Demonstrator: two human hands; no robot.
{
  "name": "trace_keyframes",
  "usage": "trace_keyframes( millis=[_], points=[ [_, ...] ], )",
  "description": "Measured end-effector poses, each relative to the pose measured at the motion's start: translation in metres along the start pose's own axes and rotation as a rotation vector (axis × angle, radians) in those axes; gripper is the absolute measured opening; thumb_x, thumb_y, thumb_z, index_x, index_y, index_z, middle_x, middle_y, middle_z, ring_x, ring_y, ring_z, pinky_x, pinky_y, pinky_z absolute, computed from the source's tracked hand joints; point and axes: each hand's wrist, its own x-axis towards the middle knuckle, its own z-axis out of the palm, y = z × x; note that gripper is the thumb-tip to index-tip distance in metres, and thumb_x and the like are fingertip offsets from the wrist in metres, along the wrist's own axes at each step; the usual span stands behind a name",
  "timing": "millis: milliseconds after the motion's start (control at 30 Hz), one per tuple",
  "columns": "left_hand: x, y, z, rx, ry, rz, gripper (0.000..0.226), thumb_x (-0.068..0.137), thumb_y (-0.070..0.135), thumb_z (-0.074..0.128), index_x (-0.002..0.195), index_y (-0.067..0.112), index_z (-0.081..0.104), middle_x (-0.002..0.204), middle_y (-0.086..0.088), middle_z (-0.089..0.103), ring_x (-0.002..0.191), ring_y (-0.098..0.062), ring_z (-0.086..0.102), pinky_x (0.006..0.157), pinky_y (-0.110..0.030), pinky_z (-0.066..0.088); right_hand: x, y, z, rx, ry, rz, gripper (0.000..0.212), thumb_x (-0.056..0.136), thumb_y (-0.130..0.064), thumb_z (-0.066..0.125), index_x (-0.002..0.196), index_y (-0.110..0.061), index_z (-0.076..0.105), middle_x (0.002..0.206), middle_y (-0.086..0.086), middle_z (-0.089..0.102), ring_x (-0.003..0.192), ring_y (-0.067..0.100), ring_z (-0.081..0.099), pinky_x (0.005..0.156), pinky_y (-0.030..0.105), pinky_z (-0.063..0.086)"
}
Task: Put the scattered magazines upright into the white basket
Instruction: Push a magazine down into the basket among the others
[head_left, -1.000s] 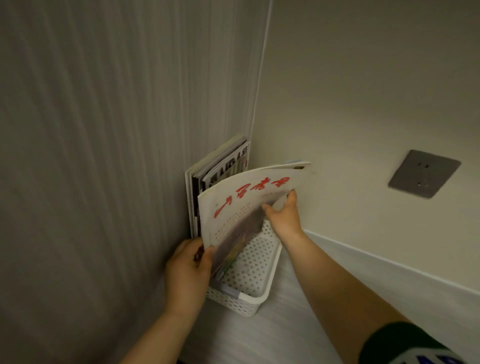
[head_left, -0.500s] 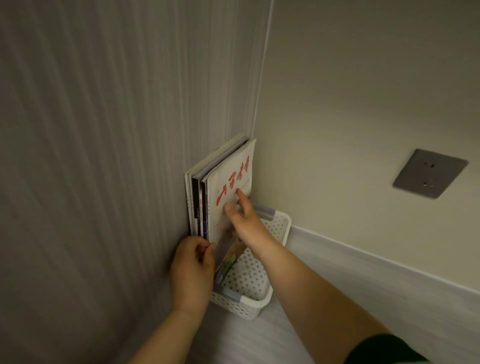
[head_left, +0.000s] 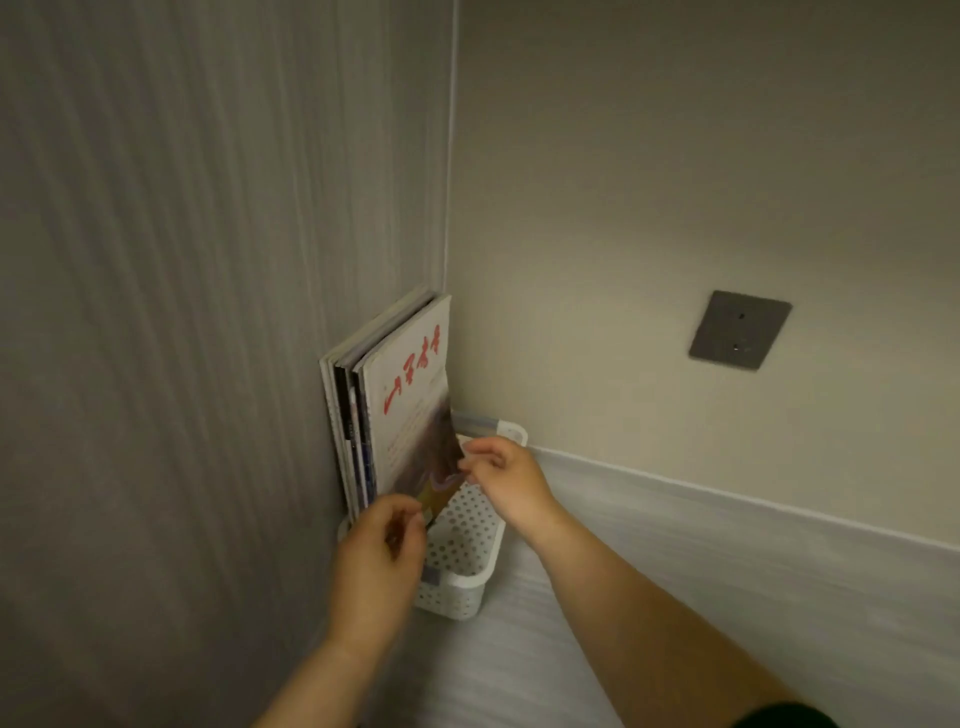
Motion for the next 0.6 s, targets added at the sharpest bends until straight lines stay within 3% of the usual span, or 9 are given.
trace_keyframes(
  millis=[167, 267, 433, 533, 600],
  points=[
    [-0.034, 0.018, 0.025, -0.005, -0.138, 0.053, 0.044, 0.077, -0.005, 0.059, 0.064, 0.036, 0.049, 0.065, 0.015, 0.057, 0.06, 0.01, 0.055, 0.056, -0.009, 0.04, -0.039, 0.027, -0.048, -0.017, 0.181, 0.001, 0.021, 0.086, -0.001, 0.045, 0.098, 0.001, 0.062, 0.099, 0.025, 0.068, 0.072, 0.018, 0.056, 0.076, 0.029, 0.047],
    [-0.06, 0.031, 0.044, 0.008, -0.21, 0.043, 0.043, 0.077, -0.001, 0.061, 0.064, 0.038, 0.05, 0.066, 0.016, 0.059, 0.058, -0.003, 0.058, 0.06, -0.025, 0.046, -0.065, 0.046, -0.083, -0.035, 0.22, 0.015, 0.022, 0.085, 0.002, 0.044, 0.097, 0.004, 0.062, 0.098, 0.027, 0.067, 0.068, 0.016, 0.055, 0.07, 0.023, 0.046],
    [-0.107, 0.065, 0.1, 0.045, -0.335, 0.047, 0.039, 0.08, 0.009, 0.061, 0.062, 0.041, 0.049, 0.064, 0.015, 0.059, 0.063, -0.011, 0.058, 0.06, -0.026, 0.043, -0.122, 0.087, -0.165, -0.165, 0.285, 0.067, 0.022, 0.085, 0.002, 0.046, 0.098, 0.003, 0.063, 0.1, 0.024, 0.069, 0.069, 0.014, 0.058, 0.059, 0.009, 0.039],
    [-0.15, 0.09, 0.149, 0.045, -0.463, 0.038, 0.037, 0.081, 0.011, 0.06, 0.06, 0.039, 0.049, 0.063, 0.004, 0.062, 0.064, -0.02, 0.061, 0.063, -0.029, 0.045, -0.166, 0.12, -0.233, -0.282, 0.366, 0.133, 0.02, 0.086, -0.007, 0.05, 0.098, -0.003, 0.066, 0.102, 0.015, 0.07, 0.092, 0.024, 0.063, 0.069, 0.019, 0.04],
    [-0.181, 0.105, 0.182, 0.061, -0.566, 0.051, 0.037, 0.081, 0.012, 0.06, 0.06, 0.04, 0.049, 0.065, 0.007, 0.062, 0.068, -0.022, 0.062, 0.066, -0.029, 0.046, -0.199, 0.143, -0.285, -0.349, 0.489, 0.192, 0.019, 0.088, -0.013, 0.052, 0.098, -0.005, 0.066, 0.104, 0.014, 0.069, 0.099, 0.025, 0.061, 0.079, 0.024, 0.041]
  ],
)
